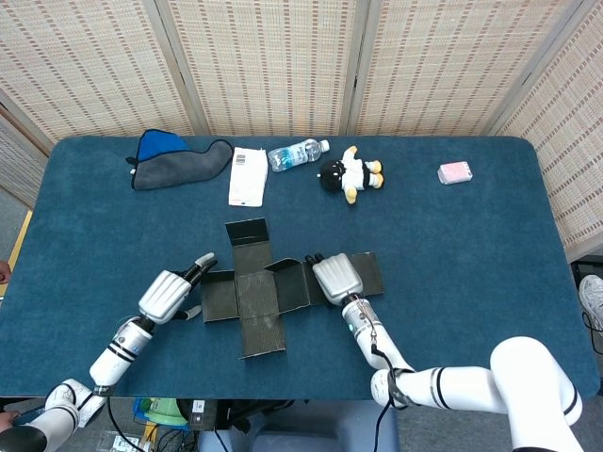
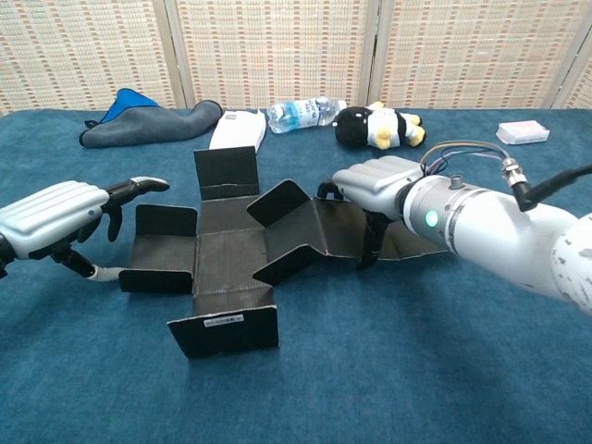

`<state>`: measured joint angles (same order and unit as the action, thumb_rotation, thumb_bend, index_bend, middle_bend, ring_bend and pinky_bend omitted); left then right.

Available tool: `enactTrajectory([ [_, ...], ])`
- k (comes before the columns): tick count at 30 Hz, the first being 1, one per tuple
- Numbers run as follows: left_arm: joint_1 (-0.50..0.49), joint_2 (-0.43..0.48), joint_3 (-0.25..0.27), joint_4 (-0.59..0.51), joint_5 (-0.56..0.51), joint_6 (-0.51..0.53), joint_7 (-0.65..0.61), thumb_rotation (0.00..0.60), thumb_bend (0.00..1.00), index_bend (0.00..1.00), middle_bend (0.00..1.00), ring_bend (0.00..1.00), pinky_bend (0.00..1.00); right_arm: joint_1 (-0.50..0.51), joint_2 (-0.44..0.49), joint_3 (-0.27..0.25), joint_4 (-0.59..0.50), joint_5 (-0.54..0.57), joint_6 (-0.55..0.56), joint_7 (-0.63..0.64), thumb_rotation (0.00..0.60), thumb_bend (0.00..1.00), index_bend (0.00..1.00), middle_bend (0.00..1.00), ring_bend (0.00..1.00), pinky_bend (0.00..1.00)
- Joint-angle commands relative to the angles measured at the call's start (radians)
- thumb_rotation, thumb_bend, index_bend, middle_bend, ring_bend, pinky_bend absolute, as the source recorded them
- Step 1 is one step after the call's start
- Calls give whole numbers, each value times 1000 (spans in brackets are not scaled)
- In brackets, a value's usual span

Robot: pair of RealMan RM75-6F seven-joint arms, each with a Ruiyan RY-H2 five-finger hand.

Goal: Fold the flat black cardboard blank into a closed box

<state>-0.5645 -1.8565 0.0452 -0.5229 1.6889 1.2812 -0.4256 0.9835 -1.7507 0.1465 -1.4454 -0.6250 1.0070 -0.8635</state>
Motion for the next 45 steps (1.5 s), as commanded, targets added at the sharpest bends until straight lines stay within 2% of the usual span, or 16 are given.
enactTrajectory([
  [1,-7,-11,-5,3,-10,-8,-7,600,168,0,0,531,692,-2,3,1,1,-6,-9,11,600,131,278,335,831,1000],
  [8,-18,-30,-36,-24,-50,-19,-45,600,167,0,0,508,693,-1,5,-2,8,-17,-26,29,600,134,279,335,831,1000],
  [18,-21,29,-72,-193,-108,-60,-64,600,168,0,0,488,691,15,29,-9,-19,-53,-53,35,600,139,283,339,831,1000],
  [30,-27,151,-68,-429,-150,-159,-119,600,167,0,0,487,689,71,60,-34,-35,-74,-80,-38,600,142,291,346,831,1000],
  [35,-33,196,-62,-498,-157,-196,-148,600,166,0,0,612,689,96,76,-45,-42,-82,-92,-68,600,144,297,351,834,1000],
  [38,-37,221,-58,-534,-158,-213,-180,600,166,0,0,603,689,115,85,-51,-50,-80,-95,-95,600,144,298,352,835,1000],
  [40,-38,234,-53,-554,-156,-220,-203,600,166,0,0,539,689,126,91,-53,-58,-84,-96,-105,600,144,298,352,836,1000],
  [45,-41,250,-43,-582,-149,-235,-248,600,166,0,0,499,689,142,100,-59,-67,-95,-103,-115,600,144,301,354,839,1000],
])
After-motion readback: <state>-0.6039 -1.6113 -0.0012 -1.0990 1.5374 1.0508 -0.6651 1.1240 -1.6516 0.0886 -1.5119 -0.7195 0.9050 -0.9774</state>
